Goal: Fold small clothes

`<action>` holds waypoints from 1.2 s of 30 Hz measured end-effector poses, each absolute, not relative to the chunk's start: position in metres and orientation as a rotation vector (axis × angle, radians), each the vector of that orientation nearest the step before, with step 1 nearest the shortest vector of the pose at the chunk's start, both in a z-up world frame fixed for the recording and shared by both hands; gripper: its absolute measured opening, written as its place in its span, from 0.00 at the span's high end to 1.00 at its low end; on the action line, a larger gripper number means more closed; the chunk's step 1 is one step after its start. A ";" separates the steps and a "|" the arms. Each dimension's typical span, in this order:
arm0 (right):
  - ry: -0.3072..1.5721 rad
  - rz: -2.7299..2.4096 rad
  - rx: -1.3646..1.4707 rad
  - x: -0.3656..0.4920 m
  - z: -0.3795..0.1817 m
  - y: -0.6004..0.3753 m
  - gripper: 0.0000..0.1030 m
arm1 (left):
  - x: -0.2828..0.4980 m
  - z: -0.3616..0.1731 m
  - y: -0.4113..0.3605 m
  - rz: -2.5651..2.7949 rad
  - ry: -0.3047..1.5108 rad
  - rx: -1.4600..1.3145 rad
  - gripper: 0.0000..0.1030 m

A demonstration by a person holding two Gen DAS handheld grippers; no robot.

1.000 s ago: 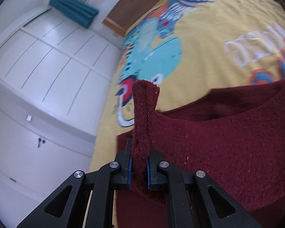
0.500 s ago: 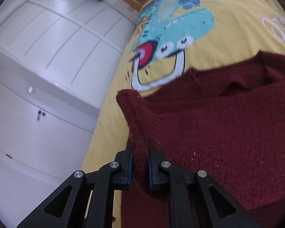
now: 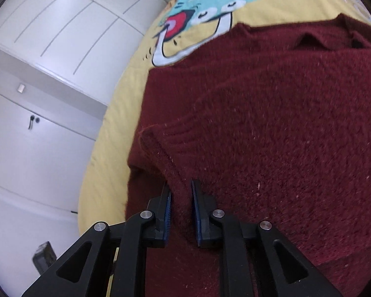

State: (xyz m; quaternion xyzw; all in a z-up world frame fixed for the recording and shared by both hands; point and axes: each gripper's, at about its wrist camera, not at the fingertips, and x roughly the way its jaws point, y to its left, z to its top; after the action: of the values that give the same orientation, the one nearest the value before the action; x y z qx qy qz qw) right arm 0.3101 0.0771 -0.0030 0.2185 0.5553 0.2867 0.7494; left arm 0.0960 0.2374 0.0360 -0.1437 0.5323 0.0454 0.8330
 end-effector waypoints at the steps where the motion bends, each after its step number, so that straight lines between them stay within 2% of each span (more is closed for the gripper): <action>1: 1.218 0.627 0.474 0.308 -0.005 0.080 0.82 | 0.096 0.036 0.237 0.096 1.129 -0.304 0.59; 4: 1.218 0.620 0.452 0.309 -0.005 0.086 0.80 | 0.094 0.036 0.235 0.098 1.129 -0.298 0.59; 12: 1.213 0.641 0.409 0.315 0.003 0.102 0.60 | 0.093 0.038 0.234 0.101 1.128 -0.290 0.59; 23: 1.097 0.560 0.270 0.311 0.037 0.067 0.57 | 0.093 0.051 0.218 0.094 1.110 -0.237 0.59; 27: 1.079 0.393 0.151 0.314 0.030 0.036 0.50 | 0.097 0.057 0.211 0.087 1.096 -0.223 0.59; 36: 1.080 0.268 0.100 0.306 -0.005 -0.006 0.48 | 0.103 0.060 0.201 0.117 1.118 -0.175 0.59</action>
State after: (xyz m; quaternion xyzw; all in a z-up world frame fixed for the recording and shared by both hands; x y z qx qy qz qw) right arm 0.3056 -0.0063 -0.0051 0.0474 0.5125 0.1273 0.8479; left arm 0.1028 0.2008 0.0603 -0.0828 0.5295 0.0555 0.8425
